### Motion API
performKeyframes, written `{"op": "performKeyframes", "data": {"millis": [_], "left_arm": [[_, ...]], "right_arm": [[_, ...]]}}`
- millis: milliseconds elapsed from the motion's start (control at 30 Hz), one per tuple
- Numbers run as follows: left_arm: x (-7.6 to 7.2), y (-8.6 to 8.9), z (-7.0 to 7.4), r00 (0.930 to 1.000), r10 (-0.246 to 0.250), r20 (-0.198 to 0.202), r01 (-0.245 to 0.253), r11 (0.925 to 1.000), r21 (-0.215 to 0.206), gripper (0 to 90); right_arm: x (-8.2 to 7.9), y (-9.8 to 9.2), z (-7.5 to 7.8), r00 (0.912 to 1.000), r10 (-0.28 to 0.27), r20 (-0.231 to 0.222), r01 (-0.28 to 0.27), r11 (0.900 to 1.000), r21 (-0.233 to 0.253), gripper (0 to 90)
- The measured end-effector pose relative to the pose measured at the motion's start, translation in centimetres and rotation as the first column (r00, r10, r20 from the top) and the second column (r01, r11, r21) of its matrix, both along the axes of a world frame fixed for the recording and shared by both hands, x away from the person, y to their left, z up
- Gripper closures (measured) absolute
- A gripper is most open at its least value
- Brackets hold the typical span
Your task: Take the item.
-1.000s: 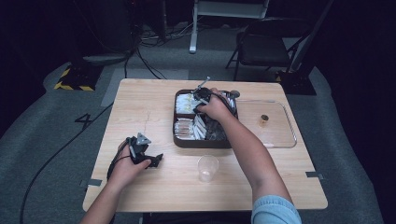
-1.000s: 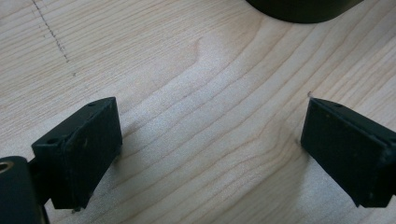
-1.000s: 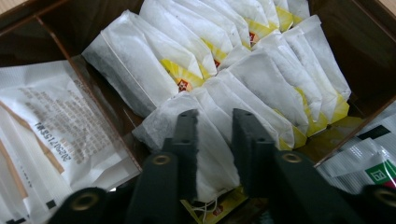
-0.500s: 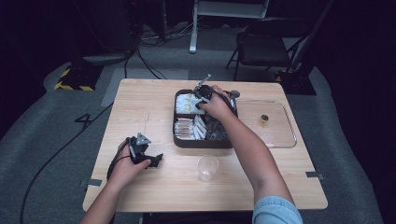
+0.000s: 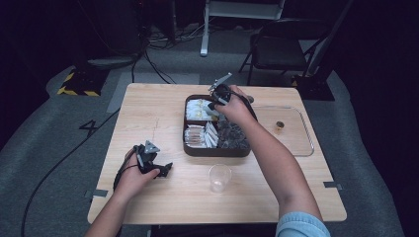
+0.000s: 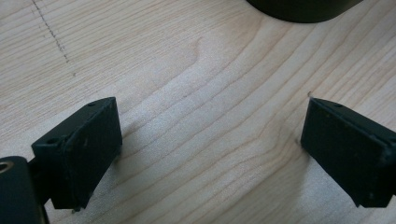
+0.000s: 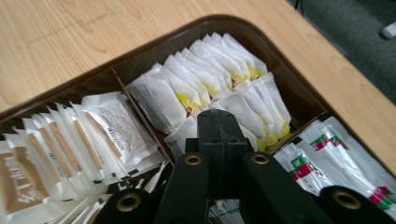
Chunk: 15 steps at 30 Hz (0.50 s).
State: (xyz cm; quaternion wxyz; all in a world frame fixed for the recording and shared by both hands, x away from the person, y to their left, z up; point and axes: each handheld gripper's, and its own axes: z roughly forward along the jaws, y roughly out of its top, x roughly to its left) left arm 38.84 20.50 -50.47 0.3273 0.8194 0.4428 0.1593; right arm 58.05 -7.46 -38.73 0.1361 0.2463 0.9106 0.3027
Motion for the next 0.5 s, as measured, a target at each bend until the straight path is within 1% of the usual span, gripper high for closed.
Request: {"op": "performKeyframes", "data": {"millis": [67,100,133,267,300,333,367,400,500], "left_arm": [[0.0,0.0,0.0,1.0,-0.002,-0.002,0.002,1.0,0.001,5.6],[0.0,0.0,0.0,1.0,-0.002,-0.002,0.002,1.0,0.001,5.6],[0.0,0.0,0.0,1.0,0.0,0.002,0.0,1.0,0.002,5.6],[0.0,0.0,0.0,1.0,-0.003,0.002,0.003,1.0,0.007,5.6],[0.0,0.0,0.0,1.0,-0.003,0.002,0.003,1.0,0.007,5.6],[0.0,0.0,0.0,1.0,-0.003,0.003,0.003,1.0,0.01,5.6],[0.0,0.0,0.0,1.0,-0.003,0.003,0.003,1.0,0.01,5.6],[0.0,0.0,0.0,1.0,-0.004,0.003,0.004,0.9999,0.009,5.6],[0.0,0.0,0.0,1.0,-0.004,0.002,0.004,0.9999,0.01,5.6]], "right_arm": [[-0.5,-0.2,0.6,1.0,0.003,0.005,-0.003,1.0,0.007,90.0],[-0.5,-0.2,0.6,1.0,0.003,0.005,-0.003,1.0,0.007,90.0],[-0.9,-0.4,1.1,0.9998,0.009,0.016,-0.009,1.0,0.016,90.0],[-1.8,-0.8,2.3,0.9993,0.028,0.023,-0.029,0.999,0.036,90.0],[-1.8,-0.8,2.3,0.9993,0.028,0.023,-0.029,0.999,0.036,90.0],[-2.4,-0.9,3.0,0.999,0.031,0.032,-0.033,0.998,0.045,90.0],[-2.4,-0.9,3.0,0.999,0.031,0.032,-0.033,0.998,0.045,90.0],[-3.0,-1.1,3.7,0.9986,0.039,0.036,-0.041,0.998,0.05,90.0],[-4.1,-1.4,4.7,0.9974,0.058,0.043,-0.06,0.997,0.058,90.0]]}}
